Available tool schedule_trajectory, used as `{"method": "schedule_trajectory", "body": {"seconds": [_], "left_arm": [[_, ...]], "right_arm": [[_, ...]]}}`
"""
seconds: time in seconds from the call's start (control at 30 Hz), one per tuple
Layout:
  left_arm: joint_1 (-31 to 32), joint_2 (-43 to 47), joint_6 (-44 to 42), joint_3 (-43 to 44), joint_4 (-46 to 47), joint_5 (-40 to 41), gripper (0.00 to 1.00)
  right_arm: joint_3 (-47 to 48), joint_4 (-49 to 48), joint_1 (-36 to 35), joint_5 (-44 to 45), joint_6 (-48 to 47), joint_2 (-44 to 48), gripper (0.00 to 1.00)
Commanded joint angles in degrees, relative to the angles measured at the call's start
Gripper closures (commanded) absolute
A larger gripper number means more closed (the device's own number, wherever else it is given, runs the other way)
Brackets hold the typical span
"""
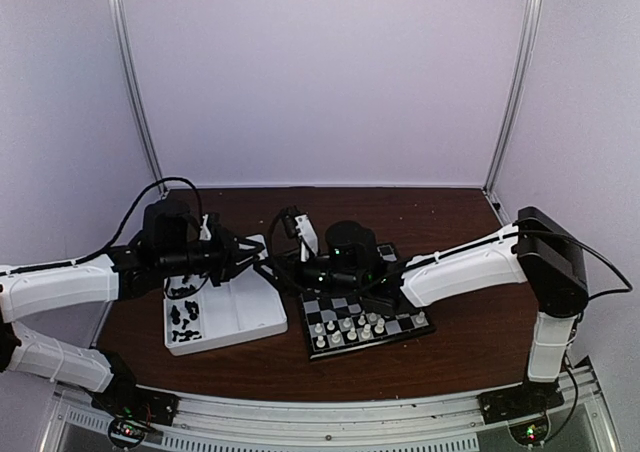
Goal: Set up the chess pieces on the board
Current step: Adjust the chess piece.
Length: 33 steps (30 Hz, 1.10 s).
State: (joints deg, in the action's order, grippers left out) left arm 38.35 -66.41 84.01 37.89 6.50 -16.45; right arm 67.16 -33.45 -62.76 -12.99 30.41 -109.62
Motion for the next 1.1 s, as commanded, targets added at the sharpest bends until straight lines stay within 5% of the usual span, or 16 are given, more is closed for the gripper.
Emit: {"method": "schedule_trajectory", "body": {"seconds": [0.0,0.5,0.67,0.83,1.07], "left_arm": [[-0.3,1.4,2.1,-1.1,4.5,-1.3,0.84],[-0.3,1.2,3.2,-2.5,6.6,-1.5,0.83],[-0.4,1.7,0.6,-2.3,5.1,-1.2,0.54],[-2.2,4.0,-11.6,1.5,-2.8,-2.4,0.41],[-2.4,6.2,-40.1,10.9,-18.3,-2.5,0.3]], "right_arm": [[1.6,-2.7,-0.3,1.6,1.2,-0.8,0.65],[0.3,-2.9,0.1,3.2,1.7,0.5,0.99],[-0.4,-0.6,0.4,3.2,1.7,2.3,1.0],[-2.3,6.7,1.5,1.6,1.6,6.1,1.0],[-3.8,22.3,4.1,-4.2,-0.8,13.1,0.98]]}}
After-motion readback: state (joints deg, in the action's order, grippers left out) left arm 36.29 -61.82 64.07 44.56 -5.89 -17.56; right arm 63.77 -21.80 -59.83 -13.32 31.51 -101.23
